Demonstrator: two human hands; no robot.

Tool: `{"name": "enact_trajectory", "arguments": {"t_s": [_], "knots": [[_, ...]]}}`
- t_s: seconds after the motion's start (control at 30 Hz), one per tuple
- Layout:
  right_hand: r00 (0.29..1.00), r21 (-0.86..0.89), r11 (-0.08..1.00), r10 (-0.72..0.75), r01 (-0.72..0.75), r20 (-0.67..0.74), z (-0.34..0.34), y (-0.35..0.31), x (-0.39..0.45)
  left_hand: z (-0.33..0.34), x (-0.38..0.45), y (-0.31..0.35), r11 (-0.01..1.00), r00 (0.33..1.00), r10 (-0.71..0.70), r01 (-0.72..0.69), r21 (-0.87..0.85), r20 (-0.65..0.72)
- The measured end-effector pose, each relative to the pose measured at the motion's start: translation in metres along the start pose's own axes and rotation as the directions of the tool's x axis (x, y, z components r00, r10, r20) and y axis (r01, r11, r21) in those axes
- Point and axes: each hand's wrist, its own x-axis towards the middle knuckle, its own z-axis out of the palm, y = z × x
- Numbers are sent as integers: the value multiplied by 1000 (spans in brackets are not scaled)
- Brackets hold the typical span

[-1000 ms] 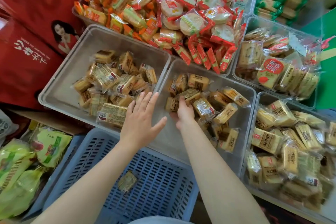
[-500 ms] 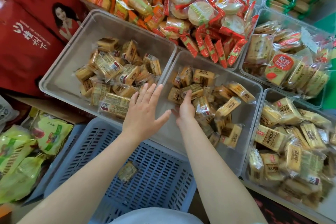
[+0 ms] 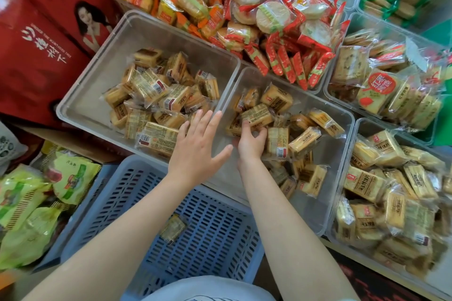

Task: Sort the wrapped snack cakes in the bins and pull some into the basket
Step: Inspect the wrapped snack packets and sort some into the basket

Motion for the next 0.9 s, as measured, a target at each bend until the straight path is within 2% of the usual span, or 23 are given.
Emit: {"name": "enact_trajectory", "arguments": {"t_s": [0.1, 0.33, 0.43, 0.5, 0.6, 0.67, 0.73, 0.8, 0.9], "knots": [[999, -23, 999, -44, 44, 13, 0, -1, -6, 0, 0, 0, 1000, 1000, -3, 3, 2, 7], [982, -125, 984, -106, 127, 158, -32, -7, -48, -2, 0, 0, 999, 1000, 8, -7, -31, 10], [961, -161, 967, -160, 199, 226, -46, -7, -73, -7, -2, 1, 990, 1000, -1, 2, -140, 1], [940, -172, 951, -207, 258, 272, -55, -7, -88, -17, -10, 5, 956, 997, -16, -7, -294, -76], [881, -119, 924, -298, 363, 368, -70, -13, -111, -32, -38, 18, 840, 983, -56, -46, -541, -172], [831, -89, 905, -338, 415, 442, -80, -14, -126, -45, -61, 30, 695, 990, -106, 8, -719, -91], [785, -107, 879, -353, 464, 509, -88, -10, -142, -55, -83, 37, 501, 993, -116, 90, -861, 37], [754, -135, 859, -347, 494, 557, -94, -4, -159, -60, -102, 37, 375, 989, -106, 131, -917, 98], [748, -170, 861, -300, 479, 592, -103, 7, -186, -59, -133, 34, 196, 978, -108, 199, -960, 181]]}}
